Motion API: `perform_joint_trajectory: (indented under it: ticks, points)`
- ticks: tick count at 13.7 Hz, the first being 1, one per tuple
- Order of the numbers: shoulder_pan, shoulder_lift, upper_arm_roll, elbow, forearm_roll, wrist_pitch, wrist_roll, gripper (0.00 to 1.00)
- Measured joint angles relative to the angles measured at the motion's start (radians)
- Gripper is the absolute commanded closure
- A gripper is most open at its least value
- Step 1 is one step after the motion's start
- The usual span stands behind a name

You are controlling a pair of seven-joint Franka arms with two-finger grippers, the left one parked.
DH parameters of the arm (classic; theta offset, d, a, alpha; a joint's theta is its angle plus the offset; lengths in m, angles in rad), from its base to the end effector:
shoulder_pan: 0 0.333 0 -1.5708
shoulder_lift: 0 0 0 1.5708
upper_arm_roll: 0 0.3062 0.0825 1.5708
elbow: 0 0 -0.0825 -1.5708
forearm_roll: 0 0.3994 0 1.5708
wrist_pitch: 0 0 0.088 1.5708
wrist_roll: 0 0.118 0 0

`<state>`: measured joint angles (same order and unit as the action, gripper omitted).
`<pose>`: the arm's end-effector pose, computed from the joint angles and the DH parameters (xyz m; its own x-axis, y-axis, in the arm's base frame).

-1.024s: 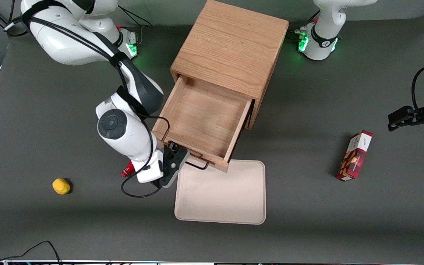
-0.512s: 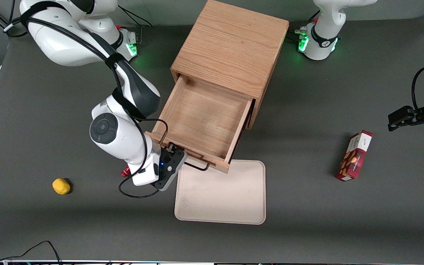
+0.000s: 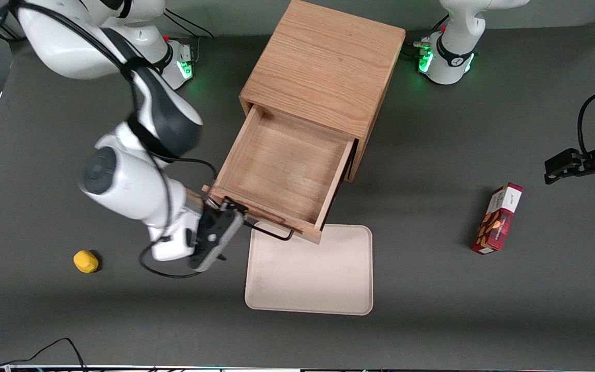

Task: Open upper drawer

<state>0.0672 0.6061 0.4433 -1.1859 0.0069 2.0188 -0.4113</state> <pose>0.6990 0.2917 0.4667 0.6615 0.6686 0.3397 0.7365 -0.6647 -0.1256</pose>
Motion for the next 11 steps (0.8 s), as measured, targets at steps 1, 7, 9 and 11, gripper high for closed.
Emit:
perform_joint_trajectory:
  ticks: [1,7,9,11]
  points:
    - [-0.027,-0.047,-0.019,-0.003,0.029,-0.047,0.002,0.0]
    - [-0.209,-0.354,-0.082,-0.227,0.053,-0.217,0.204,0.0]
    - [-0.243,-0.469,-0.115,-0.325,0.033,-0.285,0.274,0.0]
    - [-0.281,-0.567,-0.138,-0.43,0.001,-0.311,0.295,0.0]
